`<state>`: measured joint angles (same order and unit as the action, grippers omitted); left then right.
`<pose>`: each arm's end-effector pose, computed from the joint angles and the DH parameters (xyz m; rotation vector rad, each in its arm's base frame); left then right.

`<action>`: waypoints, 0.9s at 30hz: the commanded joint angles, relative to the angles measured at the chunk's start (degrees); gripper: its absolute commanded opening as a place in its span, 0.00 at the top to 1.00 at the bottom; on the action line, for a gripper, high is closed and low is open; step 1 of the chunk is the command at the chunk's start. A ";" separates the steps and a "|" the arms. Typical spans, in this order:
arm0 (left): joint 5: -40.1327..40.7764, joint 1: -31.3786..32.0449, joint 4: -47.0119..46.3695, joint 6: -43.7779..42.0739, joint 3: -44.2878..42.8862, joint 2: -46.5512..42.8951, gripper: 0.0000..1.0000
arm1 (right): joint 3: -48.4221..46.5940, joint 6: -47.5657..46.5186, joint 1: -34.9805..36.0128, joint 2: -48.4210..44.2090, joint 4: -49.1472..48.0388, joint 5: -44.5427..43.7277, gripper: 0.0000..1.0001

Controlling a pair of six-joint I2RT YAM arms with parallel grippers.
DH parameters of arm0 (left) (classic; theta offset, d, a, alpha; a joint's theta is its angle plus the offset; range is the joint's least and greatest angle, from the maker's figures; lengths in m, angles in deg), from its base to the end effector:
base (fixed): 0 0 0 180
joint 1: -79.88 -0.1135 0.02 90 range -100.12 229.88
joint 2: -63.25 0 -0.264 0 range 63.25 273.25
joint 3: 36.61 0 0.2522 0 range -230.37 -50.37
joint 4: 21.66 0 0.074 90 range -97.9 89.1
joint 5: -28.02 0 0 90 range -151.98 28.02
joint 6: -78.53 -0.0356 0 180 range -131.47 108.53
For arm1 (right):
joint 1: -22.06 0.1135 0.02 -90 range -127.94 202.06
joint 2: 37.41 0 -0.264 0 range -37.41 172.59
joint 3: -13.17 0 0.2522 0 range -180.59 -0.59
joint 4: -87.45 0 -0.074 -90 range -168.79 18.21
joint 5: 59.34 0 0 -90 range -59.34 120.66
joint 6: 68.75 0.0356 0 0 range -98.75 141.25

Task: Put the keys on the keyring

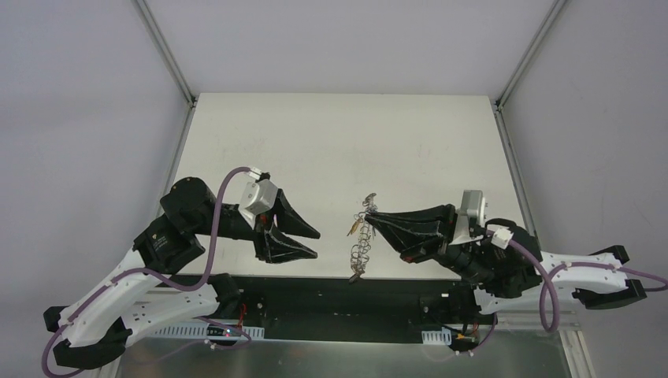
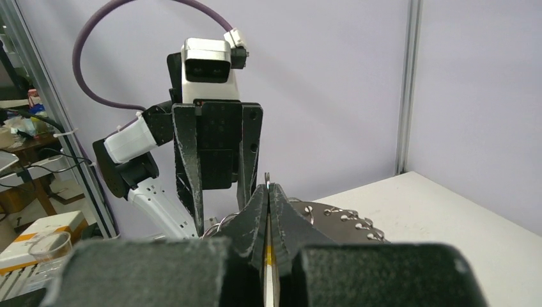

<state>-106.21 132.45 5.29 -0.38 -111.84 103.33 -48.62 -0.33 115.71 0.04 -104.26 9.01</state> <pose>0.0549 -0.1125 0.4429 1.1812 1.1457 -1.4214 0.0050 0.1274 0.4410 -0.6244 0.8279 0.9719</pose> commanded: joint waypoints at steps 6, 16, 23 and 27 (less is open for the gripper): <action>2.93 0.54 -1.11 -3.27 -1.10 -0.43 0.28 | -13.53 9.33 0.27 -0.97 23.68 -0.06 1.00; 0.90 0.54 -4.52 -7.90 0.36 -1.51 0.19 | -21.23 16.61 0.30 1.14 40.30 6.76 1.00; -2.54 0.54 -6.69 -7.37 1.61 -2.12 0.18 | -23.28 18.77 0.31 3.18 44.63 9.76 1.00; -3.69 0.56 -8.13 -4.15 2.43 -2.50 0.18 | -23.04 19.21 0.31 4.23 45.53 8.92 1.00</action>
<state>-106.88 132.45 1.71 -6.47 -110.33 101.69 -69.08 17.00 115.71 3.67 -57.64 17.21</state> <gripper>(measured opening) 0.817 0.006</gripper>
